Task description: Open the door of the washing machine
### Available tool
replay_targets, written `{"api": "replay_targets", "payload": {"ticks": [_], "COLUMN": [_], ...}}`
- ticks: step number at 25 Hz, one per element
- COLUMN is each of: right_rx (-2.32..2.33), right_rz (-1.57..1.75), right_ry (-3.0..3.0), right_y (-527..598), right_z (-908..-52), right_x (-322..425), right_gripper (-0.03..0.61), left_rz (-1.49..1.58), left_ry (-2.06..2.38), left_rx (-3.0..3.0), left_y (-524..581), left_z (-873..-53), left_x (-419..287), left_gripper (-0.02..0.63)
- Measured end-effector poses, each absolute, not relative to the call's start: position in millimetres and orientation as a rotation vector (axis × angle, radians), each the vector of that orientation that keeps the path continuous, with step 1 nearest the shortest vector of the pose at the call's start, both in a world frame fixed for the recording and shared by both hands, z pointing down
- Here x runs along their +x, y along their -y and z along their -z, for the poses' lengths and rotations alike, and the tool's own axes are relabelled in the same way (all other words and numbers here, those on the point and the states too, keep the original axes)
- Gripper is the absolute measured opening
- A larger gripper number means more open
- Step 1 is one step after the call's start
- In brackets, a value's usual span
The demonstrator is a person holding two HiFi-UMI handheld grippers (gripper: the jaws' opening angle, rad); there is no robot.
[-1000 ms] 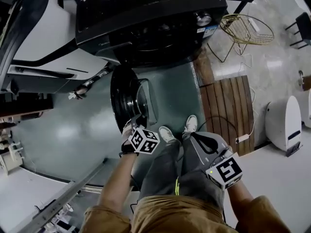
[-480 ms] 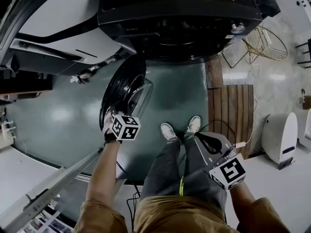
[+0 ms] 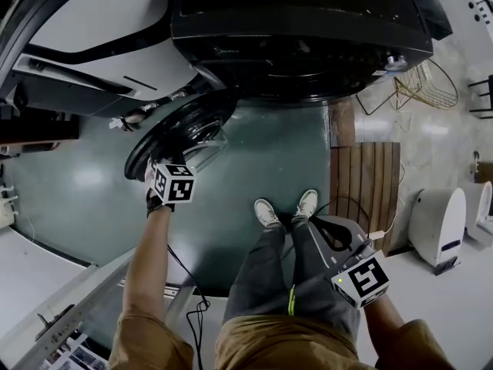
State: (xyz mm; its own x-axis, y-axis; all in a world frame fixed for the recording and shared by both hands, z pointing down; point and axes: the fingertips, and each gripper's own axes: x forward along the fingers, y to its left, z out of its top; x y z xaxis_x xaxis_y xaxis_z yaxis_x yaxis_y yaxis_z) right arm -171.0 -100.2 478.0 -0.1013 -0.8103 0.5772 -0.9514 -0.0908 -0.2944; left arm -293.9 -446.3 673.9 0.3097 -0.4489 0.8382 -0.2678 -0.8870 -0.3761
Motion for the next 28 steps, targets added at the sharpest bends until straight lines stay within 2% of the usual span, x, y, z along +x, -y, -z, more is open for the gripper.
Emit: {"api": "replay_targets", "payload": {"ticks": [11, 21, 28], "right_rx": [1.947, 1.964, 2.003], "right_rz": [-0.982, -0.956, -0.881], "right_ry": [1.927, 1.878, 1.883], "right_y": [101, 70, 58], "right_z": [-475, -459, -422], "right_x": [-162, -152, -140], "right_gripper": [0.005, 0.005, 0.005], "left_rz": [1.630, 1.622, 1.493], "left_ry": [-1.004, -0.995, -1.047], "left_rx": [-2.490, -2.489, -2.600], "left_y": [527, 510, 477], "left_z": [-658, -657, -609], "left_x": [-286, -294, -282], "left_gripper": [0.135, 0.130, 0.115]}}
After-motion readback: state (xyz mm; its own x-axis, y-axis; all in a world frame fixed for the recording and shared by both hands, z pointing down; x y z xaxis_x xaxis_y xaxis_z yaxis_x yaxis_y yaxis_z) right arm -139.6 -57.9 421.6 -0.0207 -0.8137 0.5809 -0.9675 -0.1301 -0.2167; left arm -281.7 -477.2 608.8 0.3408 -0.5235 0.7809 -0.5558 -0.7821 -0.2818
